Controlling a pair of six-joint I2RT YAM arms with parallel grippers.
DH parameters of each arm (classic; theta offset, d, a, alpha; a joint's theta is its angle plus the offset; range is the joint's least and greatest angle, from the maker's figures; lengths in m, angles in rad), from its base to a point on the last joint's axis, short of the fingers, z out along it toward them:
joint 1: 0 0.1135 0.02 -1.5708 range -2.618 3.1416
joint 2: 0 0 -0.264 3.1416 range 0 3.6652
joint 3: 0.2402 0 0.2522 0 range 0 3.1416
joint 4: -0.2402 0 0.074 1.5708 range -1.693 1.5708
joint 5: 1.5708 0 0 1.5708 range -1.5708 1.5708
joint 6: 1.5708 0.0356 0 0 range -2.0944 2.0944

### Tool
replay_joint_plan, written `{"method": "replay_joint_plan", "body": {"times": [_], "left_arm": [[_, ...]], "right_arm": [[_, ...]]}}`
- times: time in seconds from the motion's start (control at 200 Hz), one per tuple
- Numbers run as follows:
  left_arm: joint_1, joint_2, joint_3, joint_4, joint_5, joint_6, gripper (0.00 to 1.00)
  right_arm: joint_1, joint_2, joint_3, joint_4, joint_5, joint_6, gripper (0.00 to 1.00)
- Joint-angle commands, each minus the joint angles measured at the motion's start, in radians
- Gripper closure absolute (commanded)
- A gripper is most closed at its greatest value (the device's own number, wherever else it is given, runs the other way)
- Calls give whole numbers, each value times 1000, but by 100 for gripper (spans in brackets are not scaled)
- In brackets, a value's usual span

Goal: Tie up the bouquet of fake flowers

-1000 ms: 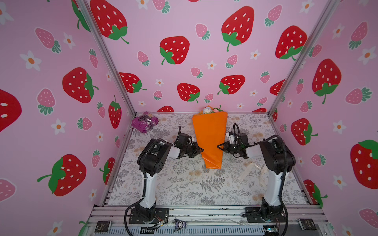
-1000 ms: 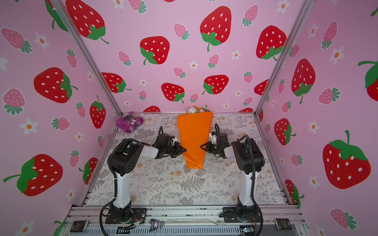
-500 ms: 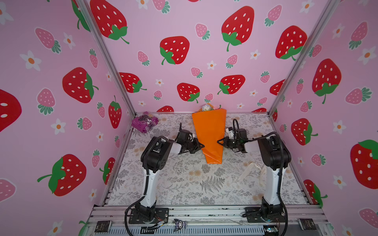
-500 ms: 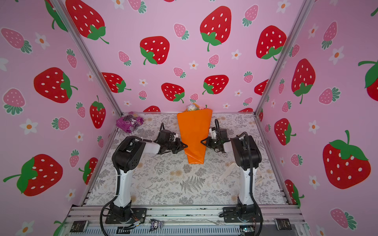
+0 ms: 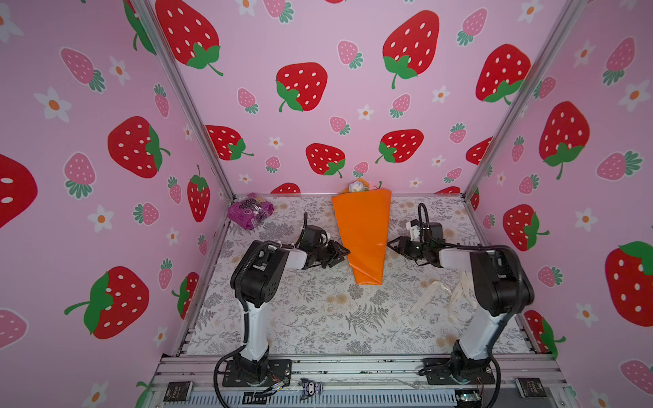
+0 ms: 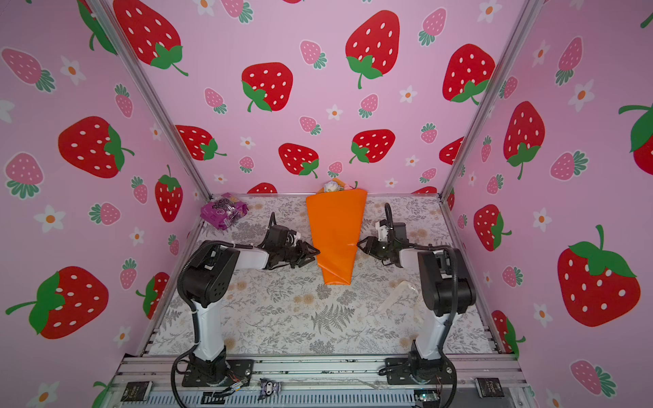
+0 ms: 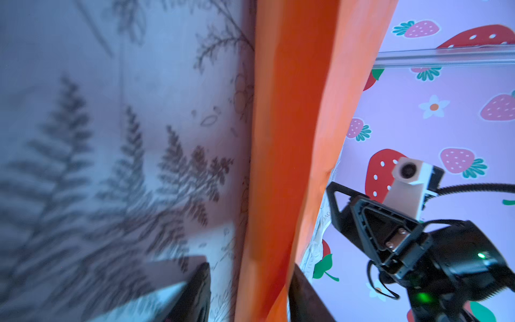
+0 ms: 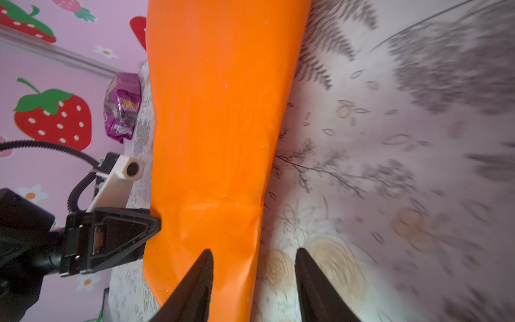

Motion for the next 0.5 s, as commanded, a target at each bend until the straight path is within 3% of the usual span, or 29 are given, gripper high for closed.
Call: {"method": "replay_joint_plan", "body": {"times": [0.0,0.14,0.265,0.385,0.495], "left_arm": [[3,-71,-65,-55,-30,31,51],[1,-209,-179,-67,-50,56,50],[-12,-350,-259,-133,-101,104,50],[-40,-468,-306,-206,-157,146,51],[-65,-549,-334,-240,-213,167,51]], "right_arm": [[-9,-178,-73,-206,224,-43,49],[-20,-470,-237,-372,480,33,49],[-33,-685,-370,-480,582,80,49],[-38,-757,-438,-520,548,70,49],[-37,-677,-435,-521,480,39,49]]}}
